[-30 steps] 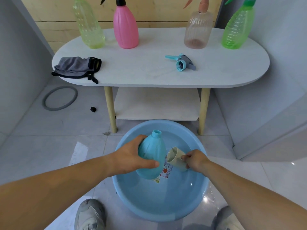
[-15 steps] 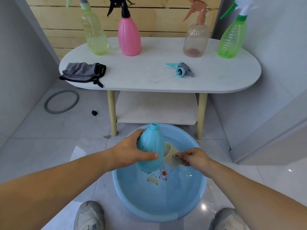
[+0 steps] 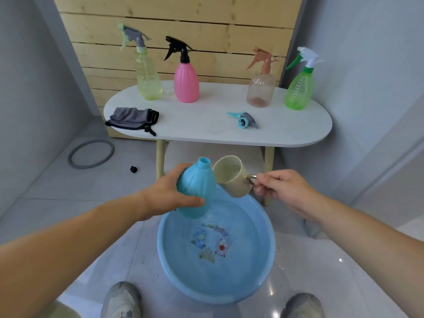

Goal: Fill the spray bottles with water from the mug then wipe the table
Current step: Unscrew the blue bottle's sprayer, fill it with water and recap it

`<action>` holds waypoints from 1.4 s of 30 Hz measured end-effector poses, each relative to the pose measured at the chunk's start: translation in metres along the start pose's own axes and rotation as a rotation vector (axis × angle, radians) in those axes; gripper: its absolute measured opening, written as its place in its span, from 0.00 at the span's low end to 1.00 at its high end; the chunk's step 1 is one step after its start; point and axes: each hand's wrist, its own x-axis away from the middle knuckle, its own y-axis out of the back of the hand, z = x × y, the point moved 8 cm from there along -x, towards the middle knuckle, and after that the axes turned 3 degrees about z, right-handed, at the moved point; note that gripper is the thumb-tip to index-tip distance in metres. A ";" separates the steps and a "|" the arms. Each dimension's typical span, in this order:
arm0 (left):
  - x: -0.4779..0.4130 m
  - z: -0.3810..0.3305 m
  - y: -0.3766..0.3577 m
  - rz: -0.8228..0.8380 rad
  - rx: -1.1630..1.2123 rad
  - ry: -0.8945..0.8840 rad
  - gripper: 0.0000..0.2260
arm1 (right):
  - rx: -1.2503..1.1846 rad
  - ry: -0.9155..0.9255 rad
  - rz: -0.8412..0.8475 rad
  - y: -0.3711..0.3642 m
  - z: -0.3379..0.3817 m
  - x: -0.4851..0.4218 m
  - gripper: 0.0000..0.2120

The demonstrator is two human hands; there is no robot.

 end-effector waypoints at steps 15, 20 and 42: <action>0.010 0.006 -0.017 -0.040 -0.016 -0.027 0.34 | 0.066 0.316 -0.046 0.006 0.091 0.040 0.13; 0.004 0.007 -0.022 -0.032 0.046 -0.035 0.35 | 0.203 0.347 -0.061 0.004 0.097 0.039 0.11; -0.005 0.027 -0.012 -0.065 0.074 0.013 0.36 | 0.442 0.459 -0.088 -0.010 0.116 0.031 0.09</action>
